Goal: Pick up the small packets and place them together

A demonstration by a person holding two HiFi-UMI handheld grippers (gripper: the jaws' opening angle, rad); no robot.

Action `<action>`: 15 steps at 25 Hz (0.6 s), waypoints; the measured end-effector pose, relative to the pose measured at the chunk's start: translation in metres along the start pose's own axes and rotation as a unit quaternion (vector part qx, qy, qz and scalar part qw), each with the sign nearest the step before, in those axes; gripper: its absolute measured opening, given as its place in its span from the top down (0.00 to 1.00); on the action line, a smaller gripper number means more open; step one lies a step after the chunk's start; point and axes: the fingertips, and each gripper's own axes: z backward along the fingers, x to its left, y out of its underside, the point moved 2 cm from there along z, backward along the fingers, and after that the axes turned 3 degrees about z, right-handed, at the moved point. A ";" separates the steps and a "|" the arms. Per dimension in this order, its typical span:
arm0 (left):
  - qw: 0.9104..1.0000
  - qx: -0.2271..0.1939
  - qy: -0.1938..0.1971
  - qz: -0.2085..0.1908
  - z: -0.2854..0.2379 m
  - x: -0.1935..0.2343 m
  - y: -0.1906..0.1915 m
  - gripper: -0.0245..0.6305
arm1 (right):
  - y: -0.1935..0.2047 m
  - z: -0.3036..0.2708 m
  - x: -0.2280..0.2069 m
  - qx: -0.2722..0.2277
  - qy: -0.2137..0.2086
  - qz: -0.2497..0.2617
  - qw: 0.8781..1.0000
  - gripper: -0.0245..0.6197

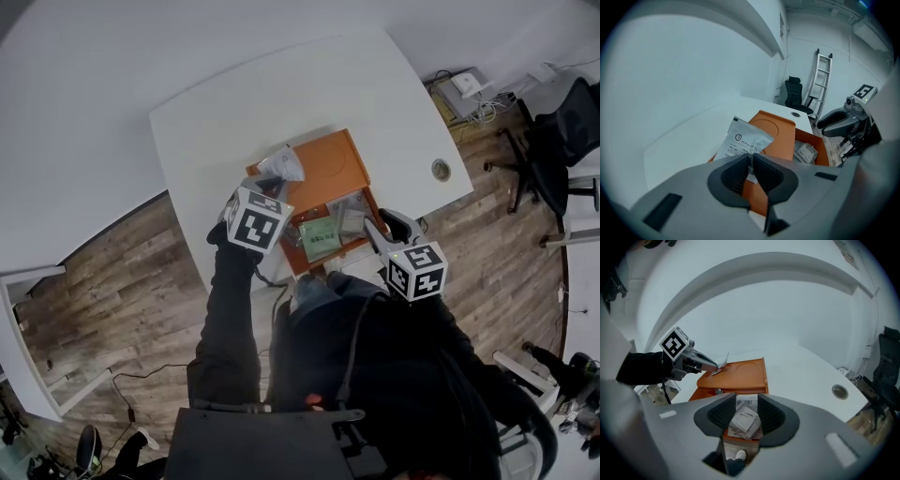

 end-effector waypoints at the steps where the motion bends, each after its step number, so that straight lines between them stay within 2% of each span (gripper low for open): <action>1: 1.000 -0.001 0.004 0.005 -0.001 -0.001 0.000 0.91 | 0.000 0.000 0.000 0.000 0.000 0.000 1.000 0.75; 5: 1.000 -0.005 0.025 0.012 0.000 -0.007 0.001 0.86 | 0.000 0.000 0.000 0.001 0.000 0.001 1.000 0.75; 8: 0.999 -0.013 0.026 0.020 0.005 -0.009 0.002 0.85 | -0.001 0.000 0.000 0.002 -0.002 0.001 1.000 0.75; 11: 0.998 -0.047 0.013 0.040 0.018 -0.009 0.000 0.85 | -0.002 -0.001 0.001 0.002 -0.006 0.004 1.000 0.75; 15: 0.992 -0.096 0.012 0.081 0.043 -0.018 0.000 0.85 | -0.005 -0.003 0.003 0.006 -0.023 0.022 0.999 0.75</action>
